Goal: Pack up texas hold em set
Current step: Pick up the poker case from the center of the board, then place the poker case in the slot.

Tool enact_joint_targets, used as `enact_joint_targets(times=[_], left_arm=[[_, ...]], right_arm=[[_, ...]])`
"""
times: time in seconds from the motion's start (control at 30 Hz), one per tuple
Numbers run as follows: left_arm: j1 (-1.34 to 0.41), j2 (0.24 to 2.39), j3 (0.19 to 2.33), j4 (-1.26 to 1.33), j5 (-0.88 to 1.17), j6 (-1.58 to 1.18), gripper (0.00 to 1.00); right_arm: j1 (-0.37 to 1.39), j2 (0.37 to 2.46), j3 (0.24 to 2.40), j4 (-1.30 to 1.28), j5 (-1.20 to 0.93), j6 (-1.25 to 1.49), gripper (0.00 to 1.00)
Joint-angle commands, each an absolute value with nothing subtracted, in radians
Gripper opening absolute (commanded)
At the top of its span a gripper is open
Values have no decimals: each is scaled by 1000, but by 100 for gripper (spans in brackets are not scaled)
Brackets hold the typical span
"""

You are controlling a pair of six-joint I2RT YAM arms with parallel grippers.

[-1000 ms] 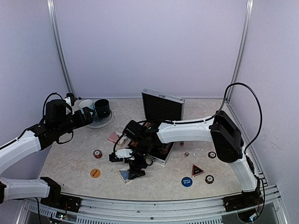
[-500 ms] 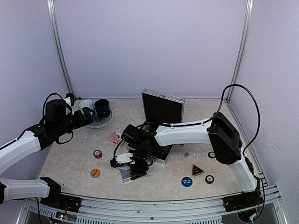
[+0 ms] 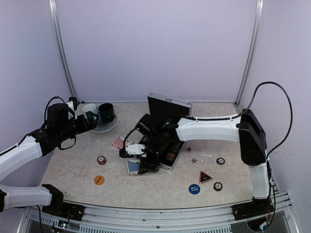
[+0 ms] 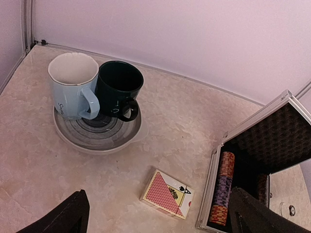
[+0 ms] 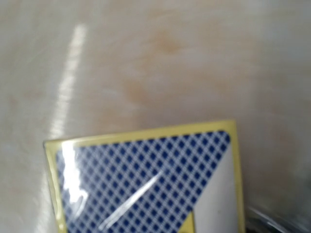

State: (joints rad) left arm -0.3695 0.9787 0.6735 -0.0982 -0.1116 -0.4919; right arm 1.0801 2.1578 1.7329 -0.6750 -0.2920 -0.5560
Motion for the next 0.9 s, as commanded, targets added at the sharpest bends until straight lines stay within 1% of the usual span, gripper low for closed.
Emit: enact_joint_targets(times=[0.0,0.1,0.23,0.33,0.47,0.87], left_arm=[[-361,966,678,-86,-102,-497,99],[-361,969,679,-82,-99,-498,99],[-361,975,681,-77,-97,-500,99],[-363,980,682,-75,-90,-504,99],[-362,983,684,-71,-85,-505,99],[-363,986,680,-71,-79,-504,99]], right_arm=[[968,1989,1698,-598,-273,-459,36],[898,1963,1697,-599,-205,-417,37],[826,2019,1747,-646,-95,-378,37],[779,2062,1780,-643,-74,-347,37],[764,2127,1824,-654,-12,-315,37],[762,2203,1845,-685,23,-257,38]])
